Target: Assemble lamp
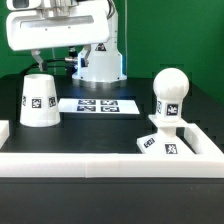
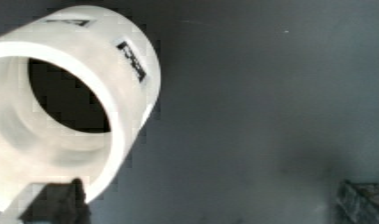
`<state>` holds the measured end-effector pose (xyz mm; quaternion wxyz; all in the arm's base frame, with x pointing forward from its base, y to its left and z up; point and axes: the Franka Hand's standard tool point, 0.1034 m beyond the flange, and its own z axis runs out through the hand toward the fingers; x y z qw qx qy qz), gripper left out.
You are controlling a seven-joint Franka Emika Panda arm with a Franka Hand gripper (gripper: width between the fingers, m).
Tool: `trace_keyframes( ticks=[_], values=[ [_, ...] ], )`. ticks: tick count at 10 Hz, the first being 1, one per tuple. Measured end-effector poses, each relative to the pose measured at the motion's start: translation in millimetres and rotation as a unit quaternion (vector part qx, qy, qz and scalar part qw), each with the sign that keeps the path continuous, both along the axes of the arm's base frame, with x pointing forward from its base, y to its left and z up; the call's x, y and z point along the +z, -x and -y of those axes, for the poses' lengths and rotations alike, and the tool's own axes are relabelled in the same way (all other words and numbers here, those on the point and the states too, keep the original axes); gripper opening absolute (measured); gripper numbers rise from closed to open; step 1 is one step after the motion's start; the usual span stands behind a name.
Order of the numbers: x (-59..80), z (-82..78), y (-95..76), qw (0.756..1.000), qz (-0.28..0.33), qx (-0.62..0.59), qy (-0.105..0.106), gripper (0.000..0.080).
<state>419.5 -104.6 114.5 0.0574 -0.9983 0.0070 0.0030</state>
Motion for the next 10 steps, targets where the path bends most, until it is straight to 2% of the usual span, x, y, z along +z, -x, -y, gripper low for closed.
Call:
trace_keyframes(
  ticks=[2,4,9,10],
  values=[
    [-5.7,7.8,-0.1,1.0,0.0,0.0,0.001,0.0698],
    [-17.9,13.5,7.4,1.0,-0.006,-0.003,-0.003,0.0698],
    [-34.0,15.2,15.1,1.0,-0.017,-0.004,0.002,0.0698],
    [-35.8,15.6,14.8,1.0,-0.019,-0.004,0.003,0.0671]
  ],
)
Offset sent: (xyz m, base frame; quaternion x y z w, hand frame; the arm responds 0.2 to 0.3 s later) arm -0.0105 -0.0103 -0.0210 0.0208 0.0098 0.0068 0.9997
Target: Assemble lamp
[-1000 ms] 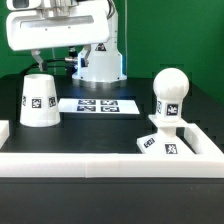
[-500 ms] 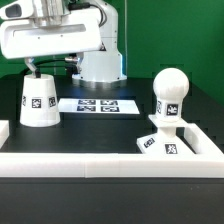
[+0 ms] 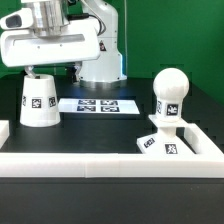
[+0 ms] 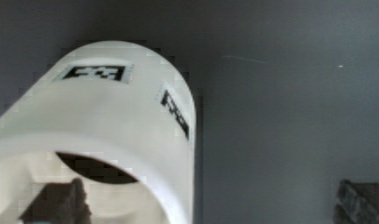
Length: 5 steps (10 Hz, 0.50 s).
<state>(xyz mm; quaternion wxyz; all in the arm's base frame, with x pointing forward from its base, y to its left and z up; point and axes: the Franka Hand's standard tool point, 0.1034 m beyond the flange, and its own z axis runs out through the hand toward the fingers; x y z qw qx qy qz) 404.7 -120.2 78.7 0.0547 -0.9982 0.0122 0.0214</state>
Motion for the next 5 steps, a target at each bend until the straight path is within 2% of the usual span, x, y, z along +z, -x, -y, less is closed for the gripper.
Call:
trace_keyframes(
  ticks=[1,3,4,5],
  values=[
    [-0.2,0.0,-0.3,1.0,0.0,0.0,0.0,0.0671],
    [-1.7,-0.2,0.1,1.0,-0.001,0.001,0.001,0.0315],
    [-3.6,-1.6,-0.1,1.0,-0.001,0.003,0.002,0.0315],
    [-4.9,-3.8,-2.4,1.0,0.002,0.005,0.005,0.0181]
  ],
)
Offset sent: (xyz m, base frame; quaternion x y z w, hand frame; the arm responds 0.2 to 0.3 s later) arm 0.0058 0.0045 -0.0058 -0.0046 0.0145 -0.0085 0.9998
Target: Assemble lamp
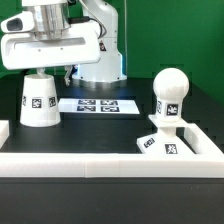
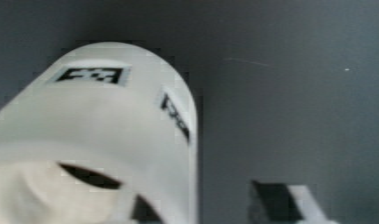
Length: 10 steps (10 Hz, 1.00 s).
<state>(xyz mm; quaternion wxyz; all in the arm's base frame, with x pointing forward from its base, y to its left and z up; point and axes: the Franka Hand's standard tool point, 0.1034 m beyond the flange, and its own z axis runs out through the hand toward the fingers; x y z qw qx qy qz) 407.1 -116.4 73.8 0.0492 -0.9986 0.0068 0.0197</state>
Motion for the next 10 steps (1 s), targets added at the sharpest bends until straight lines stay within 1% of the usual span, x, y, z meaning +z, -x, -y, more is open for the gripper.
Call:
trace_keyframes(
  ticks=[1,3,4,5,6,7,8,10],
  values=[
    [-0.4,-5.8,-2.4,1.0,0.0,0.006,-0.001,0.0046],
    [0.7,-17.9,-8.4,1.0,-0.001,0.006,-0.003,0.0045],
    [2.0,-30.7,-12.0,1.0,0.0,0.004,-0.004,0.0045],
    [6.8,-49.6,-17.0,1.0,-0.003,-0.015,-0.006,0.0045],
    [14.6,-68.9,-22.8,1.0,-0.007,-0.025,-0.012,0.0045],
    [24.7,-85.1,-29.2,0.999,-0.016,-0.042,-0.021,0.0045],
    [42.3,-103.7,-41.0,0.997,-0.025,-0.062,-0.032,0.0045],
    [82.0,-132.7,-71.1,0.994,-0.029,-0.1,-0.044,0.0045]
  ],
)
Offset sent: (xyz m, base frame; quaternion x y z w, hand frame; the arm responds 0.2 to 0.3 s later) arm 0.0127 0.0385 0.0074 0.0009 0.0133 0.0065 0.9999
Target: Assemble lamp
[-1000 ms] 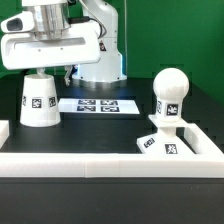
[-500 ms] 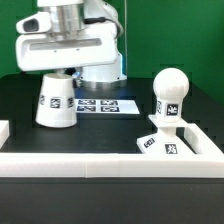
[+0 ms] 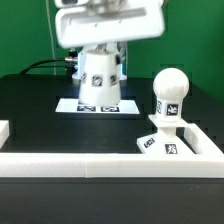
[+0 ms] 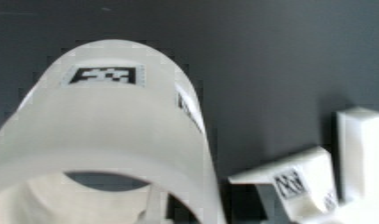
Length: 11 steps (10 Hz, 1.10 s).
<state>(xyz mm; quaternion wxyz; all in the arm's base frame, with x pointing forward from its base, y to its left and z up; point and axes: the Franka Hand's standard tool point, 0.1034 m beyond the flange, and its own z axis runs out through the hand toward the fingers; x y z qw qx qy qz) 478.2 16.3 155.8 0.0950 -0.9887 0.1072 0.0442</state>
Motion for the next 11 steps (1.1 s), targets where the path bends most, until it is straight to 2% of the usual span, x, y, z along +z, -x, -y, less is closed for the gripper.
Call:
trace_keyframes(
  ticks=[2,3,7,8,11],
  values=[
    [33.0,-15.8,-33.1,0.999,-0.001,-0.033,-0.007,0.0045],
    [44.1,-18.1,-48.5,0.999,0.0,-0.039,-0.005,0.0045],
    [41.0,-17.1,-47.1,0.999,0.001,-0.033,-0.005,0.0045],
    [45.8,-18.6,-45.8,0.999,-0.001,-0.039,-0.006,0.0045],
    [78.5,-56.1,-67.8,0.997,0.004,-0.079,-0.011,0.0045]
  ],
)
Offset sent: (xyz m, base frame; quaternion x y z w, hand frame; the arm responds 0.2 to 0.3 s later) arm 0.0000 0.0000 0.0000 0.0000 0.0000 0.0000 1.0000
